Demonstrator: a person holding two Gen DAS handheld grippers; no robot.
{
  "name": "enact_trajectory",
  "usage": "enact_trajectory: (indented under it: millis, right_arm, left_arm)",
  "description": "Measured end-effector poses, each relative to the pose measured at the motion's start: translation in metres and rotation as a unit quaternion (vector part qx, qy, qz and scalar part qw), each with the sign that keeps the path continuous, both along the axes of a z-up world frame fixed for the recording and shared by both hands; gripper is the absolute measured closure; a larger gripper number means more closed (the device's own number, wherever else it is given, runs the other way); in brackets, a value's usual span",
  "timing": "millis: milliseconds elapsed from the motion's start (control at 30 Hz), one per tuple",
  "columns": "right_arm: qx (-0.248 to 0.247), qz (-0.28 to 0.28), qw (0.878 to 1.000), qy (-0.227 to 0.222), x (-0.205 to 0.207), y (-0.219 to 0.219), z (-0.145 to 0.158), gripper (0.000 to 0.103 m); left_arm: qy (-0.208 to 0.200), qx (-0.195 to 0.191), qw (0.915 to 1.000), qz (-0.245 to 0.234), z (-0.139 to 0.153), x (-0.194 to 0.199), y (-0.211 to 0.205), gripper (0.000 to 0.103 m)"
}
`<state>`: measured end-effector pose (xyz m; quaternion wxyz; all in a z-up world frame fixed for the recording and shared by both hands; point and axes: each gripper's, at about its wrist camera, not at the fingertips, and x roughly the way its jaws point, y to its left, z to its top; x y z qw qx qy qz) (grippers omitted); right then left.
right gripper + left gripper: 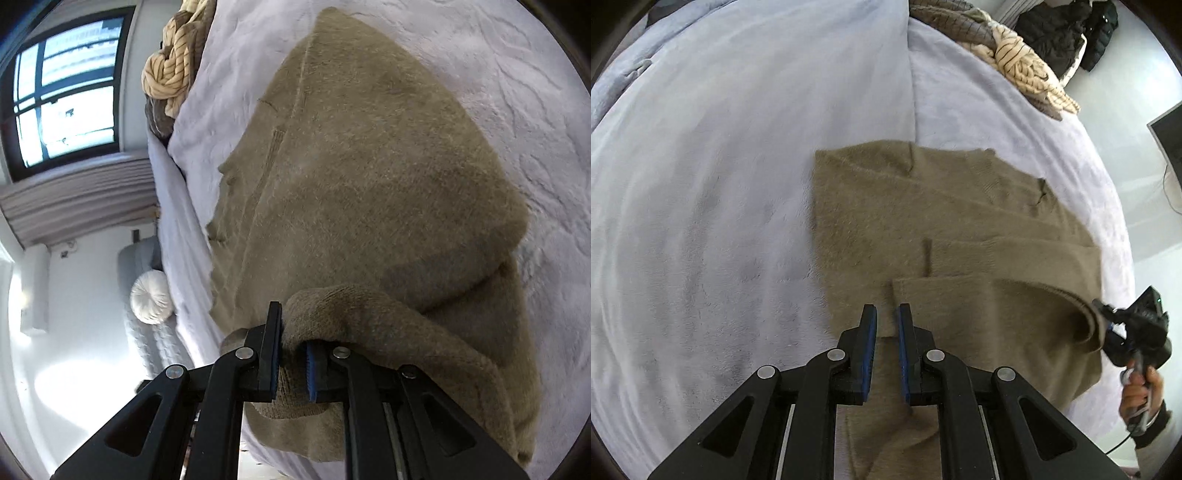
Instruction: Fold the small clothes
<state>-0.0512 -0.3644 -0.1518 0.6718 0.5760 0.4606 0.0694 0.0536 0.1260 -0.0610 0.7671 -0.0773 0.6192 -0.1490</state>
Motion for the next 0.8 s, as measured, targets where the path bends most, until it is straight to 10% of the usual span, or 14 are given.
enact_trajectory:
  millis: [67,233,367,467,800]
  right_arm:
    - [0.017,-0.011,1.000,-0.002,0.000,-0.006,-0.006,0.087]
    - [-0.002,-0.006,1.000,-0.005,0.006,0.000,0.006,0.080]
    - [-0.124,0.050,0.991,-0.011,0.013,0.006,0.045,0.074]
    - [-0.225,0.063,0.972,-0.017,0.014,0.004,0.073,0.042]
    - [-0.437,0.204,0.876,0.022,0.037,0.050,0.063,0.041]
  left_arm:
    - [-0.004,-0.001,1.0000,0.006,-0.004,-0.002,0.001,0.008]
    - [-0.003,-0.010,0.9999,-0.002,-0.011,-0.004,-0.010,0.007]
    - [0.019,-0.010,0.9997,-0.016,-0.023,-0.003,-0.023,0.007]
    - [0.034,-0.008,0.9992,-0.020,-0.031,-0.002,-0.025,0.007]
    - [0.052,-0.046,0.9973,-0.026,-0.032,0.001,-0.039,0.007]
